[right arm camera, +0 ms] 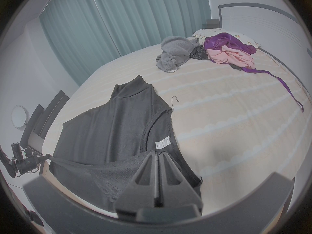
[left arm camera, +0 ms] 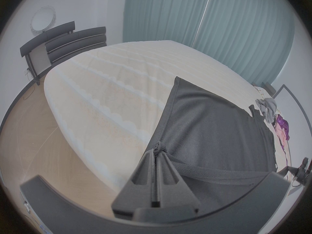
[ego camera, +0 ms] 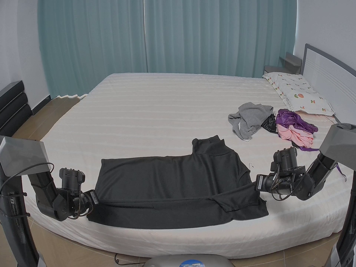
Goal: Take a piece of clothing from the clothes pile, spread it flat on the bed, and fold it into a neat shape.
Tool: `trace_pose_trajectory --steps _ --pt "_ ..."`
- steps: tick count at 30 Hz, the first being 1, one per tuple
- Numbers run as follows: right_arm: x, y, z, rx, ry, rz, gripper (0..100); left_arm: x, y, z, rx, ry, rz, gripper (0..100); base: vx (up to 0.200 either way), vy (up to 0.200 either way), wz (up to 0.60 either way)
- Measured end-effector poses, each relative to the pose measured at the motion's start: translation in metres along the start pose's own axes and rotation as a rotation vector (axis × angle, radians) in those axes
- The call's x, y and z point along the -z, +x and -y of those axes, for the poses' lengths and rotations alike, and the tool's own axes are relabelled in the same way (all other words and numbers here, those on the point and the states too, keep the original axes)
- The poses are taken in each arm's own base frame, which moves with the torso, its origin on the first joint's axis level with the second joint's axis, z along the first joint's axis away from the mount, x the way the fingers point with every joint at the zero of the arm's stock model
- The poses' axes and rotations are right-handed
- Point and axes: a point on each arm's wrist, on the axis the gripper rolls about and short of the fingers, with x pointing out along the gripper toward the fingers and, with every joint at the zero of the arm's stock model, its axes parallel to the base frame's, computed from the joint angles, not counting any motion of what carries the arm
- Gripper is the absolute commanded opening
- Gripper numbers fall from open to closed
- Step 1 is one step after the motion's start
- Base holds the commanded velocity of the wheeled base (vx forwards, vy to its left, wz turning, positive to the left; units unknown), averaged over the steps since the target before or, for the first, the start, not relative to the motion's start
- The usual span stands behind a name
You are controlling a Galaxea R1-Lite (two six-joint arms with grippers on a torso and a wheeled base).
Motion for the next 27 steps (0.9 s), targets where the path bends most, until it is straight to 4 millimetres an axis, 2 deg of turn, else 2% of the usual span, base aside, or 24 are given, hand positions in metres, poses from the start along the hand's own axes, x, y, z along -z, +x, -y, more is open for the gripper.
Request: trace_pose_trajectory --steps 5,6,7,13,18,22,27 --pt "0.001 0.017 0.000 0.004 0.001 -0.007 0 0.000 0.011 0.003 -0.001 -0.025 -0.001 0 0.000 0.000 0.00" --pt "0.001 0.020 0.000 0.004 0.001 -0.009 100 0.000 0.013 0.003 -0.001 -0.026 -0.002 0 0.000 0.000 0.00" --pt "0.001 0.023 0.000 0.005 0.001 -0.011 100 0.001 0.014 0.003 -0.003 -0.026 -0.005 100 0.000 0.000 0.00" --pt "0.006 0.037 0.001 0.007 0.027 -0.027 100 0.002 0.021 0.004 -0.005 -0.060 -0.012 100 0.000 0.000 0.00" --pt "0.007 0.038 0.000 -0.002 0.067 -0.032 100 0.000 0.024 0.007 0.004 -0.091 -0.002 100 0.000 0.000 0.00" --pt "0.006 0.032 -0.001 -0.006 0.113 -0.030 100 -0.001 0.021 0.007 0.008 -0.110 0.002 100 0.000 0.000 0.00" --pt "0.005 0.013 -0.005 -0.018 0.255 -0.019 100 -0.006 0.005 0.006 0.032 -0.149 0.020 100 0.000 0.000 0.00"
